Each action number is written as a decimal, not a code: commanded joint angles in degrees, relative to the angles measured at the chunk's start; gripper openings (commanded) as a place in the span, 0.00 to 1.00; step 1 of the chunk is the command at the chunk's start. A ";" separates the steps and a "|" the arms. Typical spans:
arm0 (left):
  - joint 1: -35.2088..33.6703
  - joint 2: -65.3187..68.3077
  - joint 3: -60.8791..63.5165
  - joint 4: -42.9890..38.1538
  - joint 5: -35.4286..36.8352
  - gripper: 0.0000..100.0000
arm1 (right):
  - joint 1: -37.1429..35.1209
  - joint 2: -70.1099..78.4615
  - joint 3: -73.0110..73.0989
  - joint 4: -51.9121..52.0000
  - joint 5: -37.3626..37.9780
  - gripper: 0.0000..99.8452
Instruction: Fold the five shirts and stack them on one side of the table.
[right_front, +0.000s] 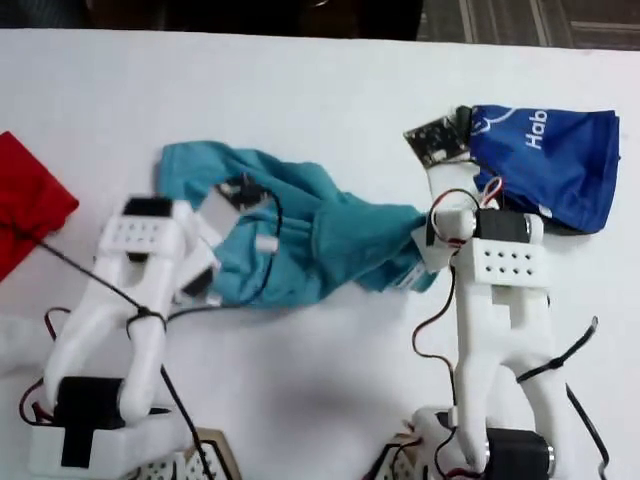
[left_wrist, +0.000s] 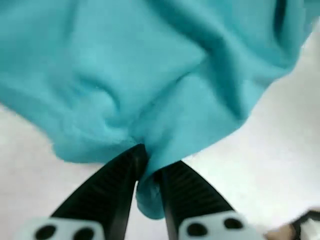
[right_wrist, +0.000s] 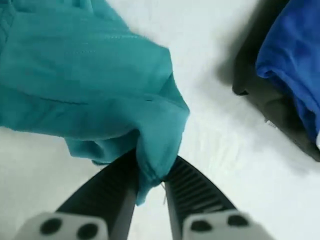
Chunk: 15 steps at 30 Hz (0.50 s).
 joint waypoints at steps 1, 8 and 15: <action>-0.18 -1.85 -16.40 11.34 0.53 0.03 | 1.01 -2.95 -3.34 -3.47 -0.35 0.02; -0.18 -1.67 -33.54 24.18 0.53 0.03 | -0.48 -2.95 -14.68 6.81 -4.31 0.02; -4.84 -1.41 -32.92 24.88 0.18 0.03 | -1.36 -2.95 -15.65 23.25 -3.25 0.04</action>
